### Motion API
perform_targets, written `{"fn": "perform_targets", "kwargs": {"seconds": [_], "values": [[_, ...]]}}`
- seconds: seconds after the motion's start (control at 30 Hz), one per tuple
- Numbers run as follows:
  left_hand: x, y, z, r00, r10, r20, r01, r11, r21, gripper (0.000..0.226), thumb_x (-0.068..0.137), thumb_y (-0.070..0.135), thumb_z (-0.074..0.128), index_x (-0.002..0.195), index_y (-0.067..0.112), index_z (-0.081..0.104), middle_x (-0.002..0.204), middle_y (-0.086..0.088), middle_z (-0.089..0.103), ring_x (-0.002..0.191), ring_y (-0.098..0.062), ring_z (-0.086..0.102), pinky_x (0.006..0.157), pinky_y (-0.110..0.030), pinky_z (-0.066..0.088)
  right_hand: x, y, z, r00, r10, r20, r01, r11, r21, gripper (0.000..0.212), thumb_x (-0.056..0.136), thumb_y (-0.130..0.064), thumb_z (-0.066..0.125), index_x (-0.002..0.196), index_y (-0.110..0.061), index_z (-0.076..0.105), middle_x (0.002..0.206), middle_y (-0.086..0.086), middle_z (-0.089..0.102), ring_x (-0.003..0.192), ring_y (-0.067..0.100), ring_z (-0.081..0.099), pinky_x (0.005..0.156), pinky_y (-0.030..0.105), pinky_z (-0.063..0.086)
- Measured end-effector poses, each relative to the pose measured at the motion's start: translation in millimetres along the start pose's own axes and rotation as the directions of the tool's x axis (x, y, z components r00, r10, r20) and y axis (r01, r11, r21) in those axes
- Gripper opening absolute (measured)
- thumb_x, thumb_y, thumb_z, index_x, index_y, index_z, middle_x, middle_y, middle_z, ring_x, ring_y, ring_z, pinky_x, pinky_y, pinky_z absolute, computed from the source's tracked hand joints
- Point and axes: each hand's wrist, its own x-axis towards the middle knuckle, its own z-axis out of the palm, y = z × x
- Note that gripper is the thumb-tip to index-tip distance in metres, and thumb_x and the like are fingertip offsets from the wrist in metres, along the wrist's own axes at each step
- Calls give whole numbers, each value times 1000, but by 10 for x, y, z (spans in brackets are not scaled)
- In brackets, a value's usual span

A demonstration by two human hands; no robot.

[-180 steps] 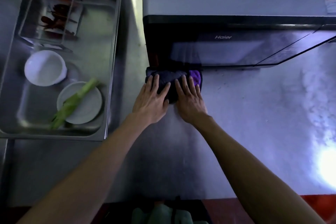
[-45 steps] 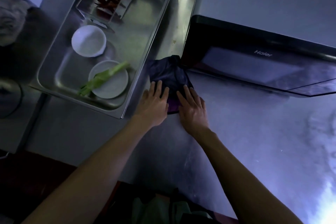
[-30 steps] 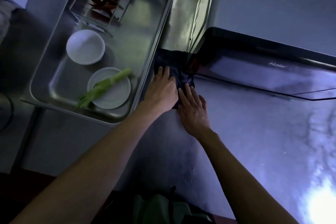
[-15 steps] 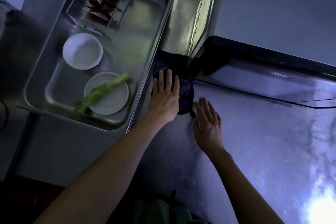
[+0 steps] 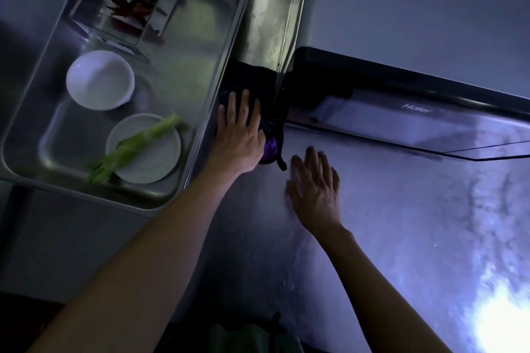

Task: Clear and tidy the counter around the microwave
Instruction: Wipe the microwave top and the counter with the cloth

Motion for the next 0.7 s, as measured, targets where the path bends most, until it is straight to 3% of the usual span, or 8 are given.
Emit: {"fn": "perform_targets", "kwargs": {"seconds": [0.17, 0.33, 0.57, 0.7], "values": [[131, 39, -35, 999, -35, 16, 35, 999, -9, 68, 93, 32, 32, 156, 9, 16, 164, -19, 7, 151, -41, 1, 120, -60, 10, 154, -92, -3, 1000, -11, -6, 12, 1000, 15, 57, 98, -30, 55, 151, -21, 36, 166, 14, 14, 154, 34, 7, 121, 55, 21], [251, 24, -79, 999, -36, 24, 37, 999, -35, 69, 93, 28, 37, 157, 12, 14, 165, -16, 4, 151, -39, -1, 120, -59, 8, 273, -206, -38, 1000, -9, 10, 8, 999, 53, 57, 100, -30, 51, 154, -22, 32, 167, 12, 9, 154, 31, 1, 123, 50, 14], [511, -32, -153, 992, -20, 124, 25, 999, -35, 85, 93, 19, 51, 158, 18, -4, 164, -11, -16, 150, -36, -17, 121, -56, -3, 266, -186, 8, 999, -30, -17, 31, 998, 61, 60, 100, -28, 53, 155, -18, 31, 167, 13, 8, 154, 30, 1, 123, 51, 17], [739, -64, -175, 989, -31, 148, 44, 996, -80, 90, 94, 27, 57, 157, 22, -6, 164, -7, -19, 149, -33, -20, 120, -54, -7, 238, -116, 47, 999, -31, -32, 33, 998, 50, 60, 100, -30, 53, 155, -16, 32, 167, 13, 10, 154, 31, 2, 122, 53, 21]]}}
